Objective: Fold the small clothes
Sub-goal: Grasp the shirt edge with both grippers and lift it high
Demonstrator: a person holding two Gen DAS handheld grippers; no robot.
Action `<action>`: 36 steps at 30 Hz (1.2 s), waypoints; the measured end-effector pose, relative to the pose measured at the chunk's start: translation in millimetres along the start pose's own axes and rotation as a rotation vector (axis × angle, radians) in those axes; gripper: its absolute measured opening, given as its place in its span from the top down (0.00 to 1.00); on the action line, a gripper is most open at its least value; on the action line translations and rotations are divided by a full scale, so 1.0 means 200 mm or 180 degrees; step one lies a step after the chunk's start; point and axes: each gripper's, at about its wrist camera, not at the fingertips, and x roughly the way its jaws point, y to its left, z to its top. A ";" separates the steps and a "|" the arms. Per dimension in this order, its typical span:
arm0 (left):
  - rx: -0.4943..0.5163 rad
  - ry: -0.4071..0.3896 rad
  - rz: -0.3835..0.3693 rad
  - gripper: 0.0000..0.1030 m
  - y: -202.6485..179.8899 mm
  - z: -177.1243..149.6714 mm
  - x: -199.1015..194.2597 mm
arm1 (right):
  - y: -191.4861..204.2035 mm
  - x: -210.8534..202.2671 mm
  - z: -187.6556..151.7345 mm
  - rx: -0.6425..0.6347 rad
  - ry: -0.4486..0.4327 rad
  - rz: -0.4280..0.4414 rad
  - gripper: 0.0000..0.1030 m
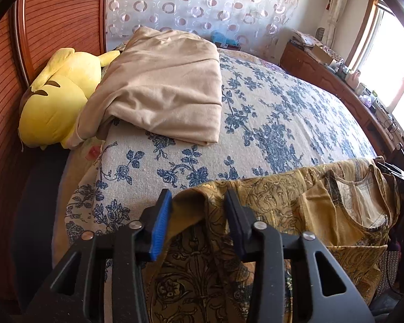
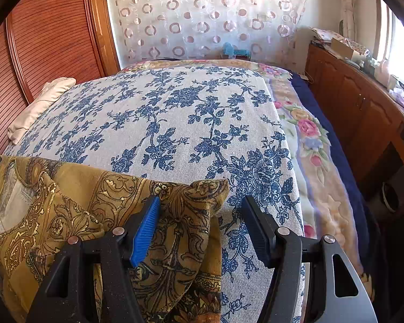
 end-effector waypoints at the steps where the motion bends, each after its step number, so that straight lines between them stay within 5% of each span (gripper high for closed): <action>1: 0.0001 -0.0001 -0.0002 0.61 0.00 0.00 0.00 | 0.00 0.00 0.00 0.0005 -0.0003 0.0010 0.37; 8: 0.0057 0.0021 -0.0009 0.62 -0.01 -0.01 0.00 | -0.01 0.00 0.00 0.0003 -0.0007 0.0010 0.38; 9: 0.0078 0.0024 0.0008 0.62 -0.01 -0.01 0.00 | -0.01 0.00 0.00 0.0003 -0.0009 0.0010 0.43; 10: 0.0098 0.0019 0.0027 0.62 -0.02 -0.01 0.00 | -0.01 -0.01 0.00 -0.0005 -0.0033 0.0045 0.68; 11: 0.0149 0.0015 0.0068 0.62 -0.03 -0.02 0.00 | 0.00 -0.01 -0.01 -0.0020 -0.0070 0.0140 0.79; 13: 0.0210 0.0032 -0.0012 0.82 -0.06 -0.03 -0.01 | 0.01 -0.03 -0.02 -0.0066 -0.0078 0.0192 0.88; 15: 0.0219 0.0013 -0.0100 0.91 -0.08 -0.03 -0.04 | 0.00 -0.05 -0.02 0.0022 -0.0107 0.0310 0.94; 23: 0.0255 -0.0446 -0.0460 0.93 -0.15 0.03 -0.40 | 0.04 -0.41 -0.01 -0.0038 -0.0663 0.0492 0.96; 32: 0.0341 -0.1309 -0.1188 0.93 -0.26 0.08 -1.09 | 0.11 -1.24 0.03 -0.0187 -0.1585 0.0626 0.96; 36: 0.0369 -0.1707 -0.1245 0.94 -0.24 0.12 -1.33 | 0.11 -1.61 0.07 -0.0245 -0.2055 0.0666 0.97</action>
